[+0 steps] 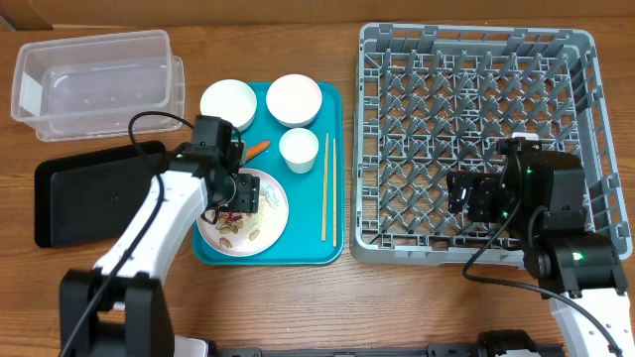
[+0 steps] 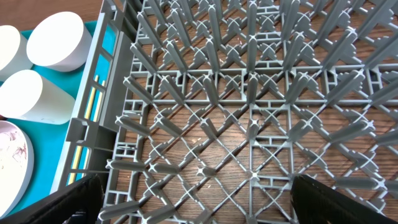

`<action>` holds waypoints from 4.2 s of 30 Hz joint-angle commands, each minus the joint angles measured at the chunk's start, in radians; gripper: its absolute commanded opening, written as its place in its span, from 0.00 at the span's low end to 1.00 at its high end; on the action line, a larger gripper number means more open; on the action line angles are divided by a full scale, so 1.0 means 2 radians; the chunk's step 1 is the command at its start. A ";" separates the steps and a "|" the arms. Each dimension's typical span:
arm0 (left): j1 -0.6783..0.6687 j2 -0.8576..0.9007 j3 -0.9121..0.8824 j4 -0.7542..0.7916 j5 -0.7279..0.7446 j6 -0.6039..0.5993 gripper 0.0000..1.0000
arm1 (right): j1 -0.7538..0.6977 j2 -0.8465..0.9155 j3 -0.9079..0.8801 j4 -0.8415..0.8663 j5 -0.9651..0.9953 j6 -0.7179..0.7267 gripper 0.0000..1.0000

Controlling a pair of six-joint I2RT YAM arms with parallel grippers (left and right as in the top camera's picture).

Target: Sort waste into correct bins and load items into the dishwasher

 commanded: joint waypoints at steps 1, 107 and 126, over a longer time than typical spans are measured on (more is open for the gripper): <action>-0.002 0.038 0.010 0.006 -0.012 0.006 0.62 | -0.002 -0.001 0.016 0.001 -0.005 0.002 1.00; -0.024 0.137 0.097 -0.005 0.018 -0.193 0.63 | -0.002 -0.001 0.016 -0.017 -0.003 0.002 1.00; -0.013 0.137 0.140 -0.034 0.039 -0.168 0.04 | -0.002 -0.001 0.016 -0.016 -0.003 0.002 1.00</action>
